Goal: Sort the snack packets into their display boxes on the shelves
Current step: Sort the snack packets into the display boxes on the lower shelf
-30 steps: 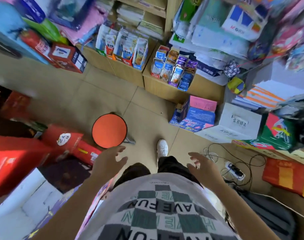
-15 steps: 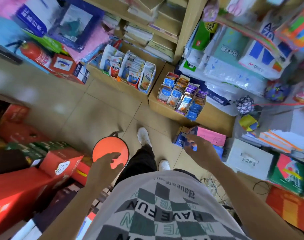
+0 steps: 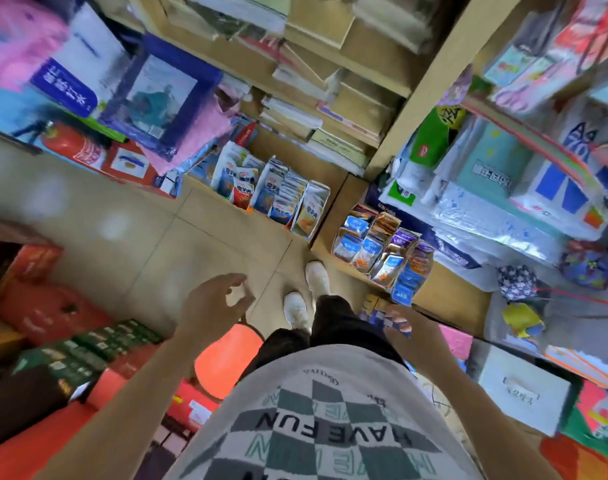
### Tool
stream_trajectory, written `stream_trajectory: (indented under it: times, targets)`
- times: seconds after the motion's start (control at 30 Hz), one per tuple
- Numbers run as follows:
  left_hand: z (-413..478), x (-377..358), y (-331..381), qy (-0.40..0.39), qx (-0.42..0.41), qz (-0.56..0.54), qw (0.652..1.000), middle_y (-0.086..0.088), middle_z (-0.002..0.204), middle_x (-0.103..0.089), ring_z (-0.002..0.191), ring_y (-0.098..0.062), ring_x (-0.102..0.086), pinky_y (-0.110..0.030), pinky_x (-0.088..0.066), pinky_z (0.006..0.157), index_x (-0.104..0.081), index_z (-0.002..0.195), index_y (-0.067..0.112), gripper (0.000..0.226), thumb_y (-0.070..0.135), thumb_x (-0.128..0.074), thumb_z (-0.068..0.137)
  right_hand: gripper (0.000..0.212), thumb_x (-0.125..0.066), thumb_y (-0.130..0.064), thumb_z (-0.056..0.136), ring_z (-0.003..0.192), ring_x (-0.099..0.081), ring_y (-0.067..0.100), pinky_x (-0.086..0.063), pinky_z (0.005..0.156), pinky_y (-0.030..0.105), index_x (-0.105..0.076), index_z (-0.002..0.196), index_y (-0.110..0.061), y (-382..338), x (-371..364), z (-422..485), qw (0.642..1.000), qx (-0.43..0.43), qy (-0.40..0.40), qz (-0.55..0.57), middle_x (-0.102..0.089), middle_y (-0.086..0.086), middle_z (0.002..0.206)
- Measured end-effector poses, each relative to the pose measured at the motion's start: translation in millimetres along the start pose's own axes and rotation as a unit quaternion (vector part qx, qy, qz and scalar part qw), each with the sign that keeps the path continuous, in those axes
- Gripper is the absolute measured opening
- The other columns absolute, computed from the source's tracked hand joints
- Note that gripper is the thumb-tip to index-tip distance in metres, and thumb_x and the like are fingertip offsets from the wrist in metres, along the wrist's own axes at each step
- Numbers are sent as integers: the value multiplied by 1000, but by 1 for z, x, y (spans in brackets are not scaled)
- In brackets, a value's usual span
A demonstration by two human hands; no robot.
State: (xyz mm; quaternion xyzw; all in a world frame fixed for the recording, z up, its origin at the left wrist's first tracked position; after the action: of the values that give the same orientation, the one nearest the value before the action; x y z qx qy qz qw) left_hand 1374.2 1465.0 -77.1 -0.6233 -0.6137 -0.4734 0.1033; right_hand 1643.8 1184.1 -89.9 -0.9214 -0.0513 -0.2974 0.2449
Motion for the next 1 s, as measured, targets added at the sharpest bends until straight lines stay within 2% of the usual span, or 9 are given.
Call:
stream_trajectory:
  times: [0.2, 0.33, 0.4, 0.47, 0.57, 0.77, 0.83, 0.93, 1.0]
  targets:
    - [59, 22, 5, -4, 27, 45, 999, 17, 118, -67, 100, -8, -64, -30, -49, 89, -65, 127, 33, 39, 35, -72, 88, 43, -66, -22, 92, 105, -66, 20, -49, 90, 32, -59, 135, -24, -35, 10, 73, 1000, 0, -13, 28, -70, 1, 117]
    - [74, 35, -13, -22, 55, 57, 997, 17, 117, -69, 100, -7, -66, -30, -52, 88, -66, 125, 32, 37, 35, -71, 89, 44, -67, -25, 92, 105, -66, 23, -51, 93, 39, -58, 135, -24, -80, 12, 122, 998, 25, -11, 48, -69, 2, 122]
    - [84, 43, -24, -38, 60, 65, 995, 18, 117, -69, 101, -4, -65, -27, -50, 84, -65, 126, 33, 39, 36, -72, 88, 44, -64, -30, 93, 107, -64, 24, -50, 91, 36, -57, 136, -27, -107, 10, 145, 999, 25, -3, 39, -66, 1, 126]
    - [100, 50, -36, -61, 49, 81, 994, 20, 119, -67, 99, 0, -62, -23, -46, 80, -63, 129, 34, 40, 38, -71, 90, 44, -63, -32, 94, 114, -61, 22, -45, 90, 32, -55, 138, -29, -135, 6, 166, 999, 38, 9, 38, -64, -2, 129]
    - [139, 58, -52, -91, 24, 100, 991, 20, 120, -67, 99, -1, -61, -25, -48, 86, -61, 131, 34, 41, 40, -69, 90, 43, -62, -31, 95, 115, -62, 25, -49, 96, 39, -56, 137, -25, -169, -13, 198, 998, 52, 13, 45, -66, 2, 127]
    - [253, 54, -80, -148, -54, 138, 978, 12, 116, -71, 106, -16, -67, -40, -53, 92, -64, 123, 38, 42, 47, -64, 82, 49, -64, -27, 94, 114, -60, 33, -46, 86, 33, -52, 142, -24, -199, -87, 256, 999, 0, 23, 24, -59, 13, 133]
    - [294, 38, -84, -153, -98, 153, 971, 8, 116, -71, 106, -20, -67, -43, -54, 90, -63, 125, 33, 42, 43, -64, 84, 48, -64, -25, 94, 119, -58, 33, -46, 92, 34, -54, 140, -22, -201, -115, 277, 998, -7, 54, 27, -56, 12, 137]
    - [348, 6, -79, -111, -198, 172, 959, 0, 122, -68, 112, -24, -62, -39, -51, 91, -61, 133, 23, 47, 32, -70, 88, 59, -69, -26, 91, 130, -49, 28, -42, 102, 36, -47, 146, -22, -197, -157, 308, 994, -3, 101, 39, -48, 9, 146]
    - [375, -25, -71, -64, -278, 187, 940, -5, 127, -65, 117, -29, -59, -42, -48, 95, -56, 137, 18, 56, 28, -74, 85, 70, -75, -27, 87, 134, -43, 35, -44, 105, 45, -44, 149, -20, -191, -184, 329, 988, 36, 147, 40, -41, 14, 150]
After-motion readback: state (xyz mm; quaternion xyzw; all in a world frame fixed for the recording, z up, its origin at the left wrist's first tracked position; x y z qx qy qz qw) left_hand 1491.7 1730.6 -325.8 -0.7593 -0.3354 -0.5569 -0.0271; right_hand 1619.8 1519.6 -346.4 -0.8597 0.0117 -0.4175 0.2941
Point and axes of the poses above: each hand's wrist, its own z-axis towards the middle knuckle, its own x-axis out of the back of the hand, y = z × x, the point moved 6 cm from there along z, towards the middle knuckle
